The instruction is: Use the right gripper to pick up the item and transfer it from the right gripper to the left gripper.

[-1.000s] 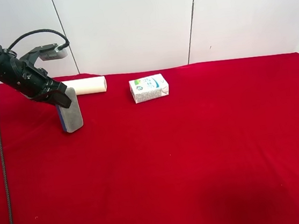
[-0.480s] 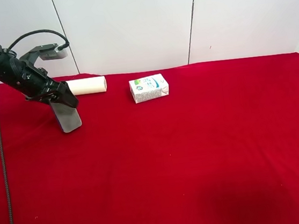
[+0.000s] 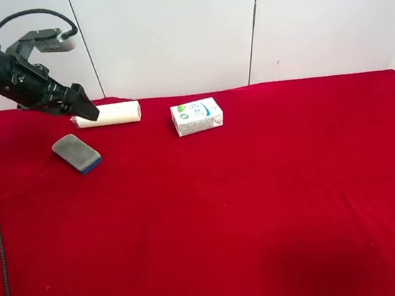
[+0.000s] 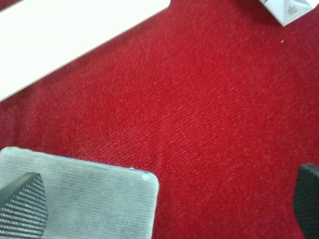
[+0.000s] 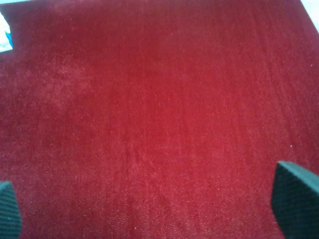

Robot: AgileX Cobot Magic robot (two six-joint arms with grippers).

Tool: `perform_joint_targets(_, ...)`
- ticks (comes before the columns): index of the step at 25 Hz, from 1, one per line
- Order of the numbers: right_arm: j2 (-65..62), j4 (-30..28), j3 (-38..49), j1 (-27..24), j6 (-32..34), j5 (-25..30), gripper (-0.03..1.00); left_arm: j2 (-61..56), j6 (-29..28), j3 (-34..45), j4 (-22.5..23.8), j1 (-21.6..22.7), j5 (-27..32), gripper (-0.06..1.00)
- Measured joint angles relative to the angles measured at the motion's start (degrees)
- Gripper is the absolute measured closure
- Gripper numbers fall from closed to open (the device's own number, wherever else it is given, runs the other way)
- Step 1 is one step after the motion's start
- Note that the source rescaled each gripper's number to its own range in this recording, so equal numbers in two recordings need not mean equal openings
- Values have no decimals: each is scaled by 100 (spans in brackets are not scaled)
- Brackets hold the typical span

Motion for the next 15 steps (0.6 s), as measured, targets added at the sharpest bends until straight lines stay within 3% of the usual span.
perform_joint_targets(9,0,0,0,0,0,0,-3,-981,-294,0,217,4,502,-4)
perform_joint_targets(15,0,0,0,0,0,0,-3,-2113,-673,0,828,4,1510,-4)
